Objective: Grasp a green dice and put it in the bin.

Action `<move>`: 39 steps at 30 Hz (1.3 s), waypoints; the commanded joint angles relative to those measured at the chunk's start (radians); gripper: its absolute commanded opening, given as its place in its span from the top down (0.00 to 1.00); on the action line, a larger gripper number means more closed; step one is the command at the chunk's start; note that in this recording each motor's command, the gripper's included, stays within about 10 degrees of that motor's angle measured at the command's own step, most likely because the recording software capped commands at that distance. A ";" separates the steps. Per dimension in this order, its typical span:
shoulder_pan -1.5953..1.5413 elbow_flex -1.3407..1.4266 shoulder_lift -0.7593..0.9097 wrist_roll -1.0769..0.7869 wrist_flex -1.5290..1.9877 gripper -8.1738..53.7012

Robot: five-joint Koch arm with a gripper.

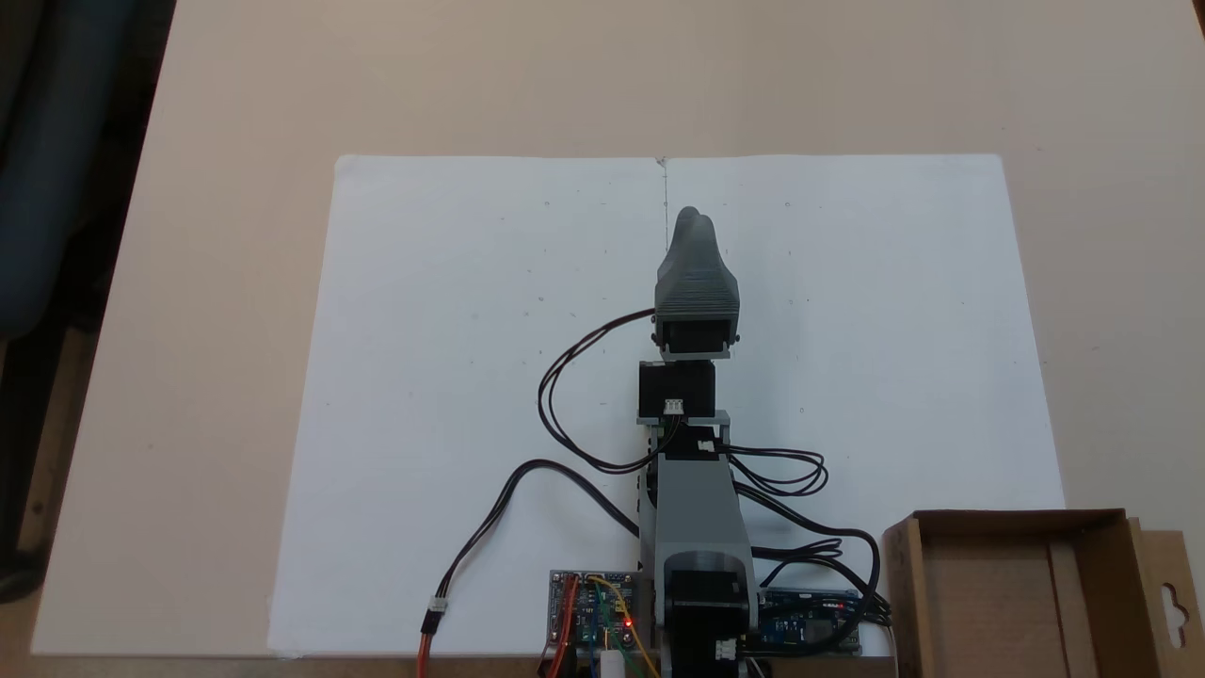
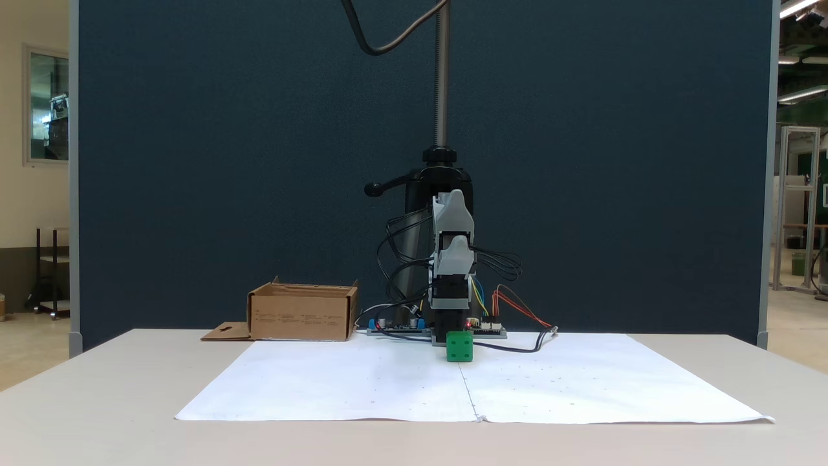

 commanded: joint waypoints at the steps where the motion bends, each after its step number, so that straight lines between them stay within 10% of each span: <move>1: 0.014 -0.026 0.109 -0.075 0.040 0.16; 39: 0.052 -1.045 0.112 -0.074 2.273 0.16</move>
